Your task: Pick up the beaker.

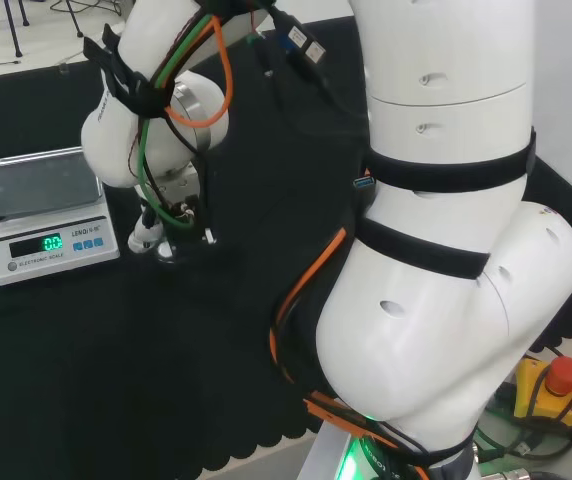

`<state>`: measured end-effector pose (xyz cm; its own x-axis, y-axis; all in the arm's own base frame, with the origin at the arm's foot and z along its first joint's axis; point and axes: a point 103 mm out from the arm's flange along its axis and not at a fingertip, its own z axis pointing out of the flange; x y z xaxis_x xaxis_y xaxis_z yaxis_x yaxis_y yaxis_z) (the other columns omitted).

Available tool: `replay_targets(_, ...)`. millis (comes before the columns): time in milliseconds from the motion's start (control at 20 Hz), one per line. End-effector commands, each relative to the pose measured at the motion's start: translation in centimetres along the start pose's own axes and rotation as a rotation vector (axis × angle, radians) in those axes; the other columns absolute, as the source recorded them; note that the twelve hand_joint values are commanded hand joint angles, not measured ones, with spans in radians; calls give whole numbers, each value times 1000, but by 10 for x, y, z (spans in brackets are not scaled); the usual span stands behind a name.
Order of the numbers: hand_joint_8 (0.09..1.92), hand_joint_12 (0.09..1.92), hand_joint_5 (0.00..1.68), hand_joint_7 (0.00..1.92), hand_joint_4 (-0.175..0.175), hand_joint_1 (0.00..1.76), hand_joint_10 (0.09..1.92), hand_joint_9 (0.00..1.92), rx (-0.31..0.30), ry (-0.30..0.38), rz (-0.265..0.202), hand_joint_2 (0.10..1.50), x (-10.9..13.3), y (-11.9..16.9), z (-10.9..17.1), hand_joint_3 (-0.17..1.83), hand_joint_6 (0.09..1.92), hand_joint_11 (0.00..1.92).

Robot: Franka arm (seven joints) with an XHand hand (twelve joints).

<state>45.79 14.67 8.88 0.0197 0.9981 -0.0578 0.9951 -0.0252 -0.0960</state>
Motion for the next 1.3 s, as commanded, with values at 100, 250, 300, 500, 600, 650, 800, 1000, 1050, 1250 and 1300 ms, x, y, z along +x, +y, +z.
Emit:
replay_targets(100,1009,931,1214,1121,-17,1208,605,1297,-40,5,-10,704,-2,3,-25,602,725,1256)
replay_targets(250,907,910,1178,1192,22,1263,610,1303,-54,9,-8,686,-3,5,-35,666,774,1281)
replay_targets(300,900,908,1175,1198,24,1268,612,1306,-59,9,-11,683,-2,6,-39,673,777,1286)
replay_targets(500,899,890,1178,1207,24,1274,621,1312,-85,-3,-33,668,6,14,-55,702,779,1305)
replay_targets(600,901,887,1179,1208,23,1274,624,1316,-88,-6,-41,664,11,17,-59,707,778,1313)
replay_targets(650,904,878,1180,1209,22,1275,628,1316,-91,-9,-46,660,13,19,-61,715,780,1319)
replay_targets(800,908,865,1181,1210,21,1276,634,1318,-112,-22,-70,654,25,29,-73,726,782,1329)
replay_targets(1000,912,862,1181,1209,20,1276,638,1322,-140,-52,-130,654,47,46,-91,728,781,1334)
replay_targets(1050,913,862,1181,1209,20,1276,639,1322,-147,-58,-143,653,52,51,-96,728,781,1334)
replay_targets(1250,912,862,1180,1211,18,1276,641,1325,-177,-80,-197,653,76,75,-118,729,783,1337)
replay_targets(1300,912,861,1180,1210,18,1276,641,1325,-184,-87,-212,652,82,82,-123,730,782,1338)
